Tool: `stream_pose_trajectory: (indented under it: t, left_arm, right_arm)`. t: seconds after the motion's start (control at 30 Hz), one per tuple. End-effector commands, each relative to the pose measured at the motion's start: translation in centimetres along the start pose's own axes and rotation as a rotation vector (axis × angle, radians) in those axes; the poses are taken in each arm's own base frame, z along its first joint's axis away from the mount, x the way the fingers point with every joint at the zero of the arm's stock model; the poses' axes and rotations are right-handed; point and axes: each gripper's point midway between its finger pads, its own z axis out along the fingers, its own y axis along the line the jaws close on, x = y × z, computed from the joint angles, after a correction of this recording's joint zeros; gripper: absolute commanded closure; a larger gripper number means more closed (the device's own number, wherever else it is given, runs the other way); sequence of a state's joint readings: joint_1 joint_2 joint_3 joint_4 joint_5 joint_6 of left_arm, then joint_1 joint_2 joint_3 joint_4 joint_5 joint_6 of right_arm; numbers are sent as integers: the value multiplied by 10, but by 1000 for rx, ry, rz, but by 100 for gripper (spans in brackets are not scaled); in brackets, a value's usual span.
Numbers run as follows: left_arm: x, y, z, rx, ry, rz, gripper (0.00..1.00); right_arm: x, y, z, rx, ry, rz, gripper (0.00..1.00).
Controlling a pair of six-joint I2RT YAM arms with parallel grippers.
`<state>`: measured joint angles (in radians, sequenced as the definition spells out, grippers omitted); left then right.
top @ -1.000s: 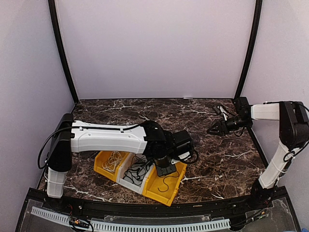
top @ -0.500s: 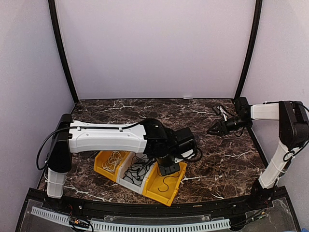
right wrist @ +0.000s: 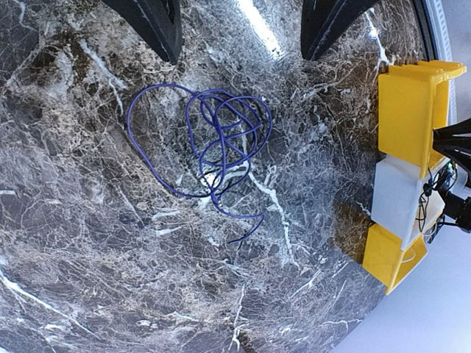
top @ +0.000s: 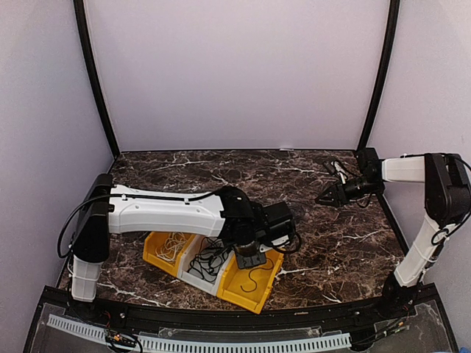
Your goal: Untangle the cables
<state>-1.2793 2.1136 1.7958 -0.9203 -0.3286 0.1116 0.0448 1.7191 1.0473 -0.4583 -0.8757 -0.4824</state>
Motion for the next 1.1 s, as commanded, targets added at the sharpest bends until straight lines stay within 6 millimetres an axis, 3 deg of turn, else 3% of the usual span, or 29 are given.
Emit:
stream_pose_trajectory:
  t: [0.0,0.1,0.2,0.37,0.7,0.93,1.07]
  left_arm:
    - [-2,0,-3,-7,-8,20,96]
    - [-18,-3,-17,35,-68,-3,100]
    - [-44,-13,-44,122,-183,-31,100]
    - [-58,-41,-63,273,-260,-40,100]
    - [-27,-62,-30,318,-151,-92,100]
    - [-14,-57,-10,279,-118,-160,100]
    - [-20,-45,-13,217,-139,-187,79]
  right_arm:
    - [-6,-2,-1,-10,-13,-11,43]
    - [-6,-1,-1,-10,-14,-16,44]
    - [-6,-2,-1,-8,-14,-13,44]
    - [-6,-2,-1,-9,-13,-14,44]
    - [-4,-3,1,-18,-9,-6,44]
    - [-9,1,-1,-20,-20,-19,44]
    - [-13,-1,-1,16,1,-53,44]
